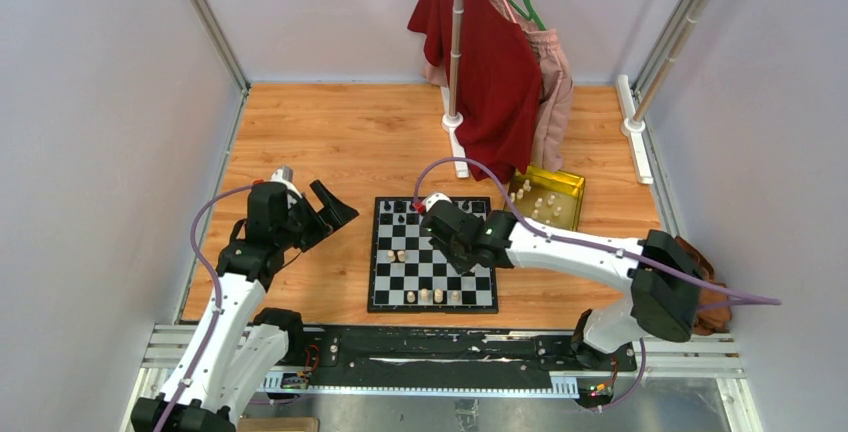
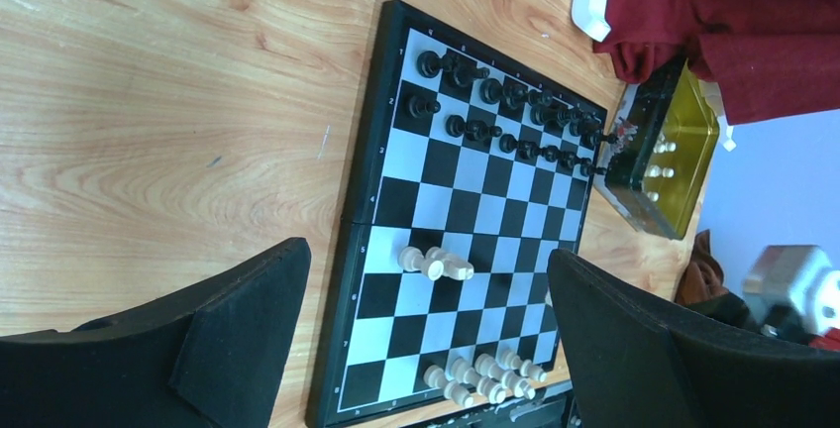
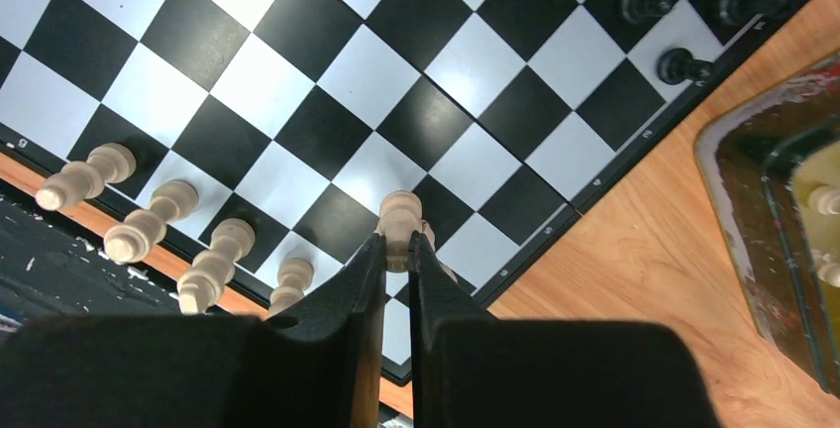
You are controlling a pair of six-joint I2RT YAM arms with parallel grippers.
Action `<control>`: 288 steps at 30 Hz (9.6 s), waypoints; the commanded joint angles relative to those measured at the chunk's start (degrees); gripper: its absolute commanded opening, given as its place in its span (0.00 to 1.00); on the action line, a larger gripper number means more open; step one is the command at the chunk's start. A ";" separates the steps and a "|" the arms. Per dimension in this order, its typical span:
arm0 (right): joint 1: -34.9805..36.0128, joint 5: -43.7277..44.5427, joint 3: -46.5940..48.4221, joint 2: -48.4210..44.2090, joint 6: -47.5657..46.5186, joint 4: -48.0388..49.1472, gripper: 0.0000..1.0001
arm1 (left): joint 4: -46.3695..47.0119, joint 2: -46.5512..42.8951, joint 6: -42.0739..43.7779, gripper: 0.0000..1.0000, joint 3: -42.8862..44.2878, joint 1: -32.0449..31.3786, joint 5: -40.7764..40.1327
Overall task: Set up the chess pieces on the board
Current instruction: Place the chess piece on the chessboard, then adjust the chess piece on the chessboard, then pick up the chess piece from the chessboard, then place the chess piece on the chessboard.
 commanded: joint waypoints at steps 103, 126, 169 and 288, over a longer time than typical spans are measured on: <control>-6.89 -23.49 -27.78 -6.18 -23.19 48.07 0.25 | 20.44 12.64 23.53 0.69 2.97 -45.09 -26.50; -8.60 -22.60 -25.95 0.49 -22.84 48.70 0.15 | 22.60 12.84 24.12 0.68 1.58 -45.09 -23.80; -8.60 -20.16 -24.54 -3.35 -23.43 40.64 0.00 | 24.82 16.97 25.90 0.67 0.16 -47.29 -21.68; -10.84 -19.36 11.36 21.40 -15.80 -28.35 0.18 | 7.55 0.34 13.69 0.67 2.24 -47.25 -45.90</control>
